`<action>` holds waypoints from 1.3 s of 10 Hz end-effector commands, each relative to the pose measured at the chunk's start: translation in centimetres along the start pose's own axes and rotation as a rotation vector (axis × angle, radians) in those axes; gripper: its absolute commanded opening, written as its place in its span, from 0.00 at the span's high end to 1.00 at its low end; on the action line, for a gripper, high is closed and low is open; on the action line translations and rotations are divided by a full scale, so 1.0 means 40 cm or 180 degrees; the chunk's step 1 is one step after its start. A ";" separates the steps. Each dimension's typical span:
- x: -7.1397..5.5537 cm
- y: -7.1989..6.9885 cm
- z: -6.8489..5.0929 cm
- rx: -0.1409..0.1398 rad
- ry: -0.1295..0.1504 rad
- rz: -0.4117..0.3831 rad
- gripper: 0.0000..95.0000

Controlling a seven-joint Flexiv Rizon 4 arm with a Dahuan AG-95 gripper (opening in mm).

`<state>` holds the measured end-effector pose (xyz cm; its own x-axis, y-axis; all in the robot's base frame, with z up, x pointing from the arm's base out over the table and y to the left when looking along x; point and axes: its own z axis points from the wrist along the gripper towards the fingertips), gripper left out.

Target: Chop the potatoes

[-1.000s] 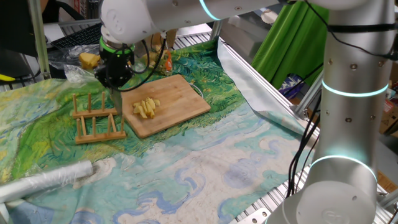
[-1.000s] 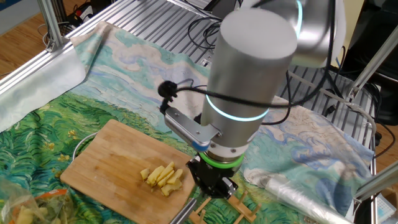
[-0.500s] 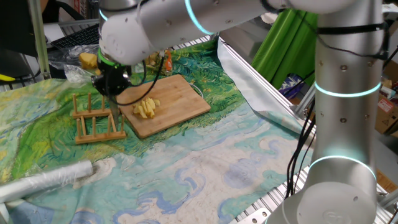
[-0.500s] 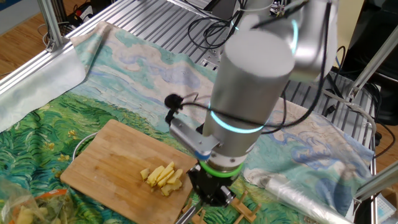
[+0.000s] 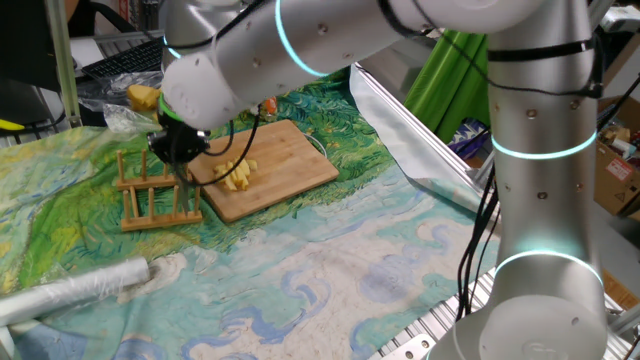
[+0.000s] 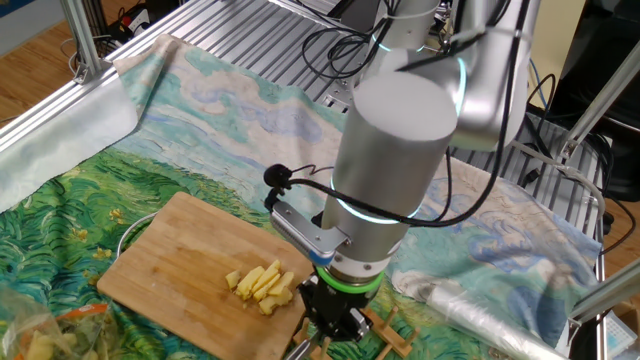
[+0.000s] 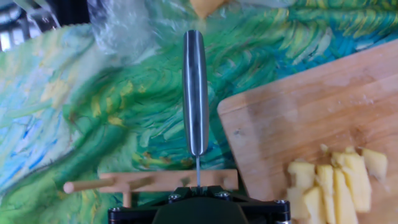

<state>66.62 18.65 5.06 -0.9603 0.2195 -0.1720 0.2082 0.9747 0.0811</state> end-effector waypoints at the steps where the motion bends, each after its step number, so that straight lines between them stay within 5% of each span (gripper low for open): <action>1: -0.001 -0.004 0.013 -0.0008 -0.0008 -0.0006 1.00; 7: 0.005 -0.004 0.044 -0.0011 -0.0059 -0.0034 1.00; 12: 0.006 -0.002 0.044 0.0017 0.0008 -0.0113 1.00; 13: 0.006 -0.002 0.040 0.0024 0.0023 -0.0115 0.80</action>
<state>66.62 18.67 3.40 -0.9684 0.1843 -0.1678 0.1754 0.9822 0.0666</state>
